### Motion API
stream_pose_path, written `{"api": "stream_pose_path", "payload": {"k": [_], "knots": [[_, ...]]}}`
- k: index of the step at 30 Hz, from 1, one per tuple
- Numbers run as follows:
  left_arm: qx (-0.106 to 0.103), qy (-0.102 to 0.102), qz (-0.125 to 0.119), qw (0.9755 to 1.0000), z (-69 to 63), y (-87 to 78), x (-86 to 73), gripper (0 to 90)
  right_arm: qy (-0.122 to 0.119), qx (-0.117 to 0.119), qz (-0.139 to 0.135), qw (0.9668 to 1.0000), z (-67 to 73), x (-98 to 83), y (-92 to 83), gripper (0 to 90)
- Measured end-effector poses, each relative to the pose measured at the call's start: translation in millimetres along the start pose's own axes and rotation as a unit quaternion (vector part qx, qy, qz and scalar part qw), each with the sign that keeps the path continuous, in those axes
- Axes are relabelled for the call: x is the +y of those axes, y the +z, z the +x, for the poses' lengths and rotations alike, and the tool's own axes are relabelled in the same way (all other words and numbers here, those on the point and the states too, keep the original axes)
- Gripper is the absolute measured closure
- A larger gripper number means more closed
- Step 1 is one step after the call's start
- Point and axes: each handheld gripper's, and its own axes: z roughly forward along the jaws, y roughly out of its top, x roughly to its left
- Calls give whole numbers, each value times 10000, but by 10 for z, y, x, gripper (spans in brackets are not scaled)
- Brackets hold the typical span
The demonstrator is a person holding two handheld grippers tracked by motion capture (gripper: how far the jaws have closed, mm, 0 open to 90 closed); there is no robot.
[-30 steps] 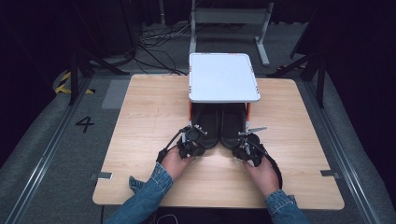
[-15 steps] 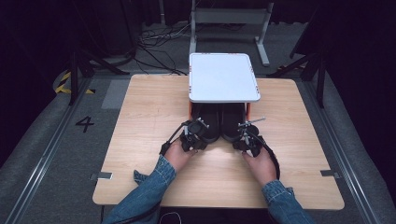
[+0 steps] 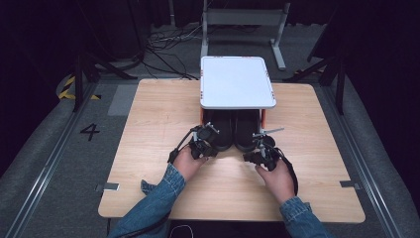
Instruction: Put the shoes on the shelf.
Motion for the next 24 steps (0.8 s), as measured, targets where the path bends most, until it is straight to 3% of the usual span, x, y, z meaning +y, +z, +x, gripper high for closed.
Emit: {"api": "stream_pose_path", "payload": {"k": [2,4,7,11,15,24], "knots": [[-15,125,43,9999,-56,-10,18,882,121,128,108,9998,-53,82,33,855],[-54,207,71,9997,-100,5,48,868,164,88,126,9997,-89,128,58,859],[-86,140,100,9998,-83,42,87,868,220,21,121,9997,-134,172,89,857],[175,198,26,9996,-80,48,131,881,289,-83,83,9995,-179,201,106,846],[229,130,-51,9996,-28,62,165,882,396,-8,88,9992,-247,249,127,847],[162,-3,-181,9997,88,99,264,893,521,-157,92,9985,-315,392,197,849]]}}
